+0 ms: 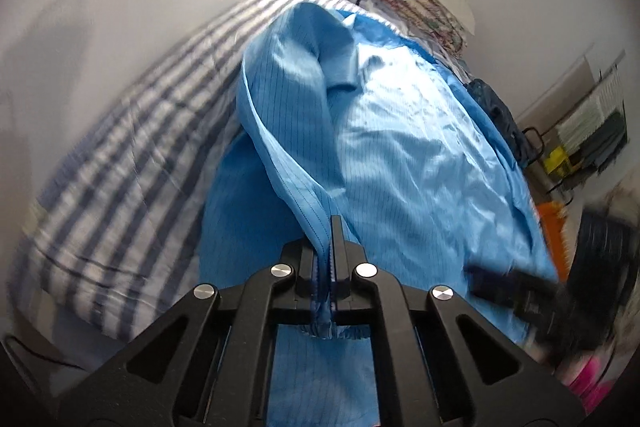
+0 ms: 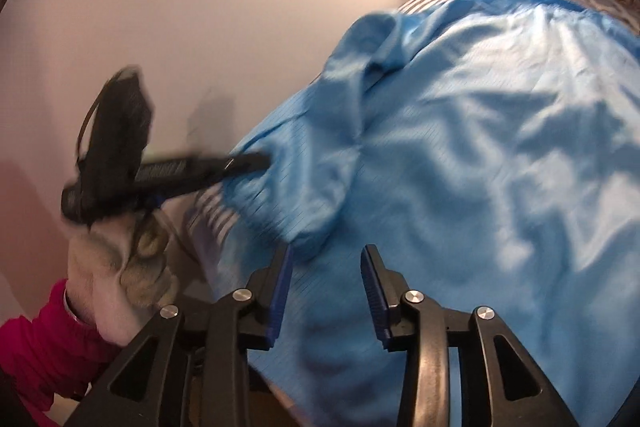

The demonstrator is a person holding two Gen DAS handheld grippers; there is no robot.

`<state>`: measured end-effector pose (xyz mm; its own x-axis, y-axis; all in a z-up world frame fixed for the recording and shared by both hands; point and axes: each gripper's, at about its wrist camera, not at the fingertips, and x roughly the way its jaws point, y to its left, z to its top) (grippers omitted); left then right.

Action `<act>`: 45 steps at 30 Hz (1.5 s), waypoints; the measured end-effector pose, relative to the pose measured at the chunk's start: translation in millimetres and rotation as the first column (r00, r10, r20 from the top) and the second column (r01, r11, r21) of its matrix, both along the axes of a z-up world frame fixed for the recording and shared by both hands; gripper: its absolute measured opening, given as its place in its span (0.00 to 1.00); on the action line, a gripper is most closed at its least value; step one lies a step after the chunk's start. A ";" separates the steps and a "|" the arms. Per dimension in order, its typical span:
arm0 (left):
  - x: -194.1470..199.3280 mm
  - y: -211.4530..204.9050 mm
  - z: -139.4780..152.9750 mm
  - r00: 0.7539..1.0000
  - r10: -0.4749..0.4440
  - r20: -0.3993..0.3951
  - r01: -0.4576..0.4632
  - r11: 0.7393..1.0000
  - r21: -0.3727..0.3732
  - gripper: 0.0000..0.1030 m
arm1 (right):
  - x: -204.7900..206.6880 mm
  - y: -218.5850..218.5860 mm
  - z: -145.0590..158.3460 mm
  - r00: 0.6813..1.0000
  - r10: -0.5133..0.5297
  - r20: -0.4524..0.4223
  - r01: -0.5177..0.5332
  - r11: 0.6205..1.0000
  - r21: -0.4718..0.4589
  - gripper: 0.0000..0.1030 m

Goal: Fold large clothes

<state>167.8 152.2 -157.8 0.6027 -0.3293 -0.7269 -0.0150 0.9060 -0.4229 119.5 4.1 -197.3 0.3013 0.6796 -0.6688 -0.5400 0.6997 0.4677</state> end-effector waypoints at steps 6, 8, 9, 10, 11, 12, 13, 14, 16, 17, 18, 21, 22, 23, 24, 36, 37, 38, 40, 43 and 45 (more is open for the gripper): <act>-24.0 1.7 43.1 0.991 -0.042 0.130 0.024 0.990 0.141 0.01 | 70.4 7.3 35.0 0.995 -0.049 0.087 0.054 0.997 -0.050 0.25; -29.4 4.0 54.9 0.985 -0.052 0.164 0.022 0.984 0.175 0.01 | 99.5 20.7 36.6 0.996 -0.050 0.079 0.054 0.997 -0.048 0.22; -32.0 5.1 60.3 0.982 -0.057 0.181 0.023 0.982 0.188 0.01 | 115.1 27.9 35.4 0.997 -0.052 0.065 0.055 0.997 -0.046 0.22; -34.0 6.6 65.5 0.979 -0.061 0.196 0.022 0.980 0.197 0.01 | 131.8 36.3 31.3 0.998 -0.055 0.042 0.056 0.997 -0.045 0.20; -36.1 8.4 67.4 0.977 -0.064 0.205 0.021 0.979 0.204 0.01 | 149.2 45.5 25.1 0.998 -0.068 0.015 0.068 0.996 -0.054 0.20; -37.2 10.0 70.4 0.975 -0.068 0.214 0.022 0.978 0.210 0.01 | 166.3 56.3 17.5 0.997 -0.080 -0.008 0.079 0.994 -0.074 0.20; -38.5 12.5 73.4 0.972 -0.071 0.224 0.022 0.977 0.214 0.01 | 179.7 63.1 10.5 0.996 -0.087 -0.025 0.084 0.993 -0.087 0.18; -39.2 14.1 74.9 0.971 -0.071 0.230 0.020 0.976 0.216 0.01 | 192.7 72.1 0.8 0.995 -0.090 -0.048 0.085 0.991 -0.100 0.18; -41.3 17.8 79.2 0.967 -0.073 0.246 0.019 0.977 0.213 0.01 | 213.9 87.9 -17.6 0.992 -0.089 -0.091 0.079 0.991 -0.107 0.17; -41.7 16.8 81.1 0.965 -0.074 0.253 0.019 0.977 0.214 0.01 | 224.3 95.4 -26.1 0.989 -0.091 -0.116 0.080 0.992 -0.098 0.17; -42.7 18.3 82.8 0.962 -0.077 0.260 0.020 0.977 0.214 0.01 | 234.3 102.9 -33.6 0.986 -0.092 -0.141 0.081 0.993 -0.081 0.17; -44.5 17.2 85.8 0.957 -0.095 0.275 0.035 0.976 0.217 0.00 | 261.7 123.1 -46.2 0.977 -0.093 -0.193 0.091 0.996 -0.018 0.17; -44.8 16.2 85.1 0.956 -0.102 0.276 0.041 0.975 0.218 0.00 | 274.1 131.0 -47.4 0.974 -0.094 -0.207 0.101 0.995 0.024 0.17; -44.6 14.6 83.5 0.956 -0.109 0.273 0.050 0.975 0.215 0.00 | 284.3 136.1 -46.7 0.972 -0.098 -0.215 0.115 0.991 0.067 0.17; -42.3 10.9 78.2 0.958 -0.121 0.262 0.063 0.974 0.219 0.00 | 298.3 140.7 -44.5 0.968 -0.110 -0.223 0.143 0.980 0.138 0.17; -43.5 -60.8 8.8 0.936 -0.348 0.050 0.320 0.903 0.286 0.00 | 267.0 60.7 -42.9 0.959 -0.184 -0.216 0.196 0.980 0.035 0.29; -44.1 -64.5 5.3 0.932 -0.360 0.035 0.335 0.896 0.292 0.00 | 261.9 49.7 -39.3 0.958 -0.188 -0.217 0.201 0.979 0.037 0.31; -45.2 -69.1 1.6 0.925 -0.380 0.020 0.357 0.886 0.297 0.01 | 255.6 39.8 -34.6 0.958 -0.194 -0.212 0.206 0.978 0.037 0.34; -48.9 -76.0 -2.1 0.915 -0.403 0.001 0.383 0.869 0.313 0.01 | 243.2 23.1 -19.6 0.963 -0.199 -0.183 0.207 0.978 0.028 0.37; -55.2 -82.0 -5.7 0.909 -0.417 -0.019 0.400 0.857 0.324 0.03 | 228.9 9.1 4.5 0.973 -0.187 -0.132 0.194 0.980 0.037 0.54; -62.3 -83.2 -4.3 0.905 -0.426 -0.019 0.410 0.858 0.309 0.08 | 225.3 10.0 15.6 0.979 -0.166 -0.121 0.173 0.984 0.046 0.56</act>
<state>105.5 69.0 -162.1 0.4938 -0.3301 -0.8045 0.4070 0.9053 -0.1217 344.8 14.2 -181.7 0.3380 0.6630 -0.6680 -0.3559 0.7471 0.5614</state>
